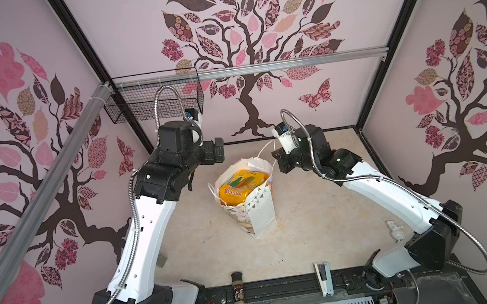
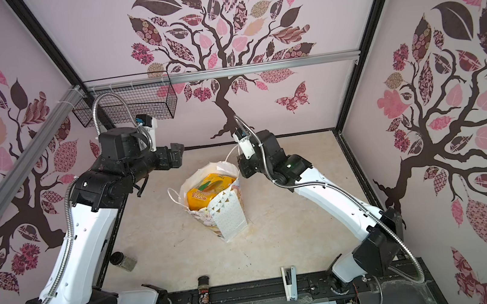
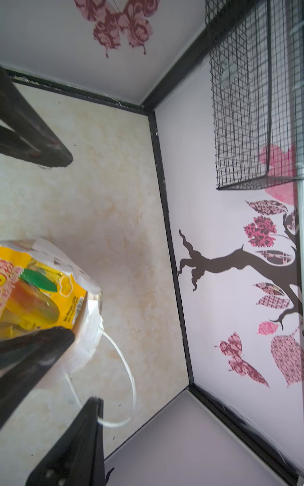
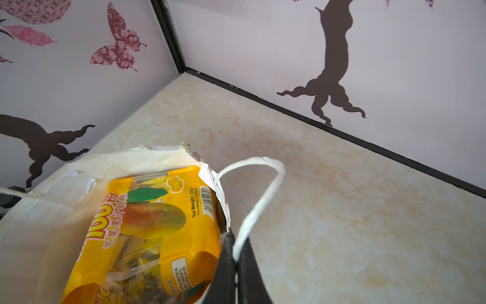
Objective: Place the snacks into the paper bag
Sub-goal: 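Release the bag and raise both grippers away from it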
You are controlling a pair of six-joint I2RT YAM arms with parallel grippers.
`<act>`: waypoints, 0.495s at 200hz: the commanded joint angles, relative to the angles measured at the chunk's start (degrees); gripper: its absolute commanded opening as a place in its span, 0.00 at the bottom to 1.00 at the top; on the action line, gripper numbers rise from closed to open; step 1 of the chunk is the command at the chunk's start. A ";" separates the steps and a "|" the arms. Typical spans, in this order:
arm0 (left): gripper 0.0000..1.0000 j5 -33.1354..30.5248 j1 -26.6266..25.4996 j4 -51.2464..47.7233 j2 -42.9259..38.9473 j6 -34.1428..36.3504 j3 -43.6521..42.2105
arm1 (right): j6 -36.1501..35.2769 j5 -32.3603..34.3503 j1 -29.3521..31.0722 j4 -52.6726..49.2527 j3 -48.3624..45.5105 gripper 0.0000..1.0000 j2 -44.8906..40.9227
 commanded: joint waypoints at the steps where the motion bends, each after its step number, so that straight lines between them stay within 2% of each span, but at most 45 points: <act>1: 0.98 -0.68 3.18 -0.55 -2.54 0.57 -0.43 | -0.72 3.26 -1.27 4.92 0.23 0.00 -5.10; 41: 0.98 3.13 11.67 5.23 -7.63 -2.31 -11.29 | 1.30 4.68 -1.21 4.51 -7.72 0.00 -13.67; 55: 0.98 2.54 12.39 7.64 -9.36 -2.85 -15.46 | 2.59 3.91 -1.27 5.87 -11.69 0.00 -16.75; 85: 0.98 -0.72 12.75 9.67 -11.64 -3.16 -21.47 | 4.86 4.55 -1.32 5.13 -14.20 0.00 -21.05; 91: 0.98 -1.52 12.92 9.98 -12.10 -3.37 -22.49 | 5.01 5.00 -1.25 5.06 -14.57 0.09 -21.65; 99: 0.98 -2.91 13.03 10.80 -13.00 -3.59 -24.05 | 5.01 5.27 -1.27 4.72 -14.67 0.28 -22.24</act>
